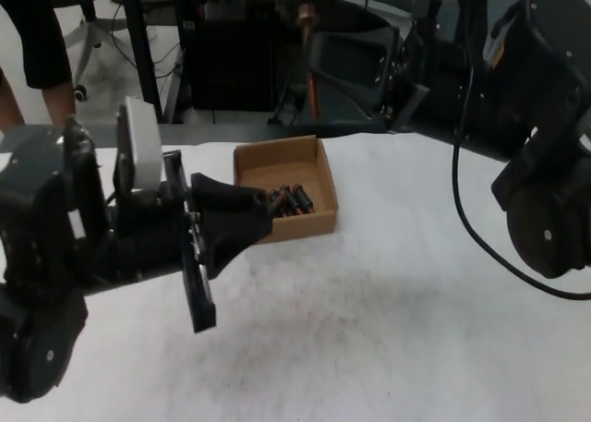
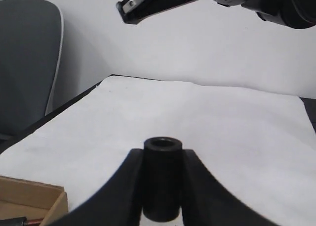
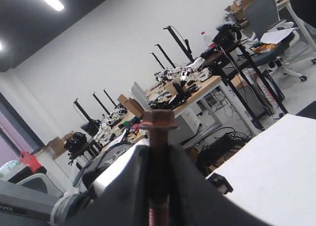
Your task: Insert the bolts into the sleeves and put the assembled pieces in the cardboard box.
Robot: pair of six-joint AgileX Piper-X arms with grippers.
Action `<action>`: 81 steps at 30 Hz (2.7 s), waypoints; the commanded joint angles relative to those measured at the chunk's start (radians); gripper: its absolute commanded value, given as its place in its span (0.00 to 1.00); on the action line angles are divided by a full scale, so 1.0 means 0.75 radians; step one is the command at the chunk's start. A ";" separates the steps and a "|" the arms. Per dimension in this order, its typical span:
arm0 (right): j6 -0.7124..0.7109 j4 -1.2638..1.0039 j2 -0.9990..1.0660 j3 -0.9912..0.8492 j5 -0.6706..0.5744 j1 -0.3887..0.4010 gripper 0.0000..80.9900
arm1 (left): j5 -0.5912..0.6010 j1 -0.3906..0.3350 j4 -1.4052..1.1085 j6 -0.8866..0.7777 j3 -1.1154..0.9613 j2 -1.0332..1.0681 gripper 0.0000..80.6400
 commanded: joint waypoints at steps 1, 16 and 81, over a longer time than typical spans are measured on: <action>-0.047 0.033 0.012 -0.002 -0.004 0.004 0.01 | -0.022 -0.048 -0.072 0.001 -0.005 -0.004 0.00; -0.109 0.032 0.040 -0.002 0.097 0.065 0.01 | -0.060 -0.076 -0.372 -0.317 -0.005 -0.004 0.00; -0.498 -0.099 0.040 -0.058 0.092 0.185 0.01 | -0.120 -0.078 -0.540 -0.611 -0.005 -0.004 0.00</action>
